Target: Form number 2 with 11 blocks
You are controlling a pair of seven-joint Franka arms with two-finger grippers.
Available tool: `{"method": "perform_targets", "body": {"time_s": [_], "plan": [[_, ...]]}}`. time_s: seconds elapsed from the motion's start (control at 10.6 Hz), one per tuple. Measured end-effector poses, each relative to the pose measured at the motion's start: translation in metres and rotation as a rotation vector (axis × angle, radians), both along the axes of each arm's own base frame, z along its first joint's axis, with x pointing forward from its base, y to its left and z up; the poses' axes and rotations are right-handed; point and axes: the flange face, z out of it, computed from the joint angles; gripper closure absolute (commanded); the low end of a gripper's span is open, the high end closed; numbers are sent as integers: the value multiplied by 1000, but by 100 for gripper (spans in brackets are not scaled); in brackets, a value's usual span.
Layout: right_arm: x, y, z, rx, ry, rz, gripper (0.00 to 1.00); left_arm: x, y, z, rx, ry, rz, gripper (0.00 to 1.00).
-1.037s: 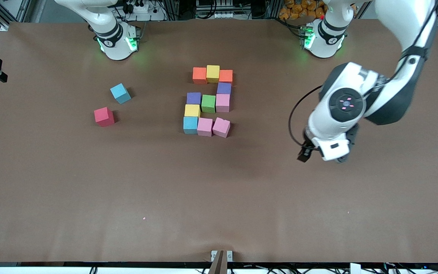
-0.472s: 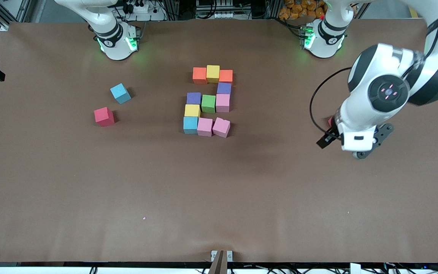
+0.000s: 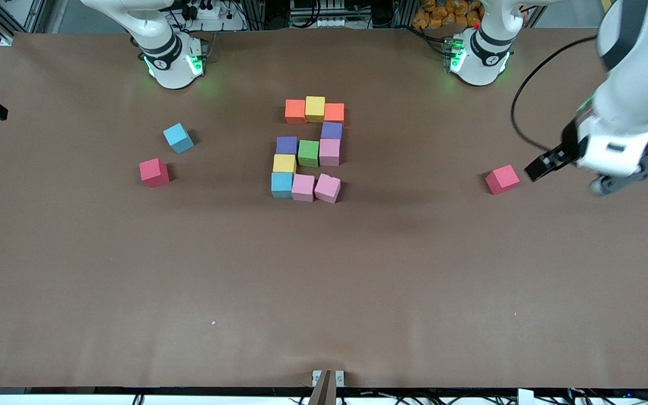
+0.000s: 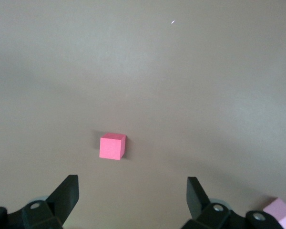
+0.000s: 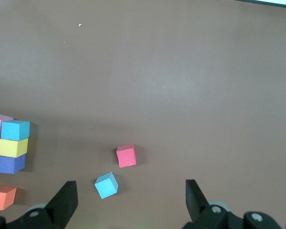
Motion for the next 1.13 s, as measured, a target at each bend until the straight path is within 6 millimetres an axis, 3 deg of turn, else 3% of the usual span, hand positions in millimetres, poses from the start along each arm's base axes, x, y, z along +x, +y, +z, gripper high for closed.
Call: {"method": "perform_targets", "body": {"time_s": [0.38, 0.75, 1.13], "plan": [[2, 0, 0, -1, -10, 0, 0, -11, 13, 25, -5, 51, -293, 0], [4, 0, 0, -1, -19, 1, 0, -10, 25, 48, -71, 20, -322, 0], [4, 0, 0, -1, -20, 1, 0, -11, 18, 51, -71, 16, -339, 0]]}}
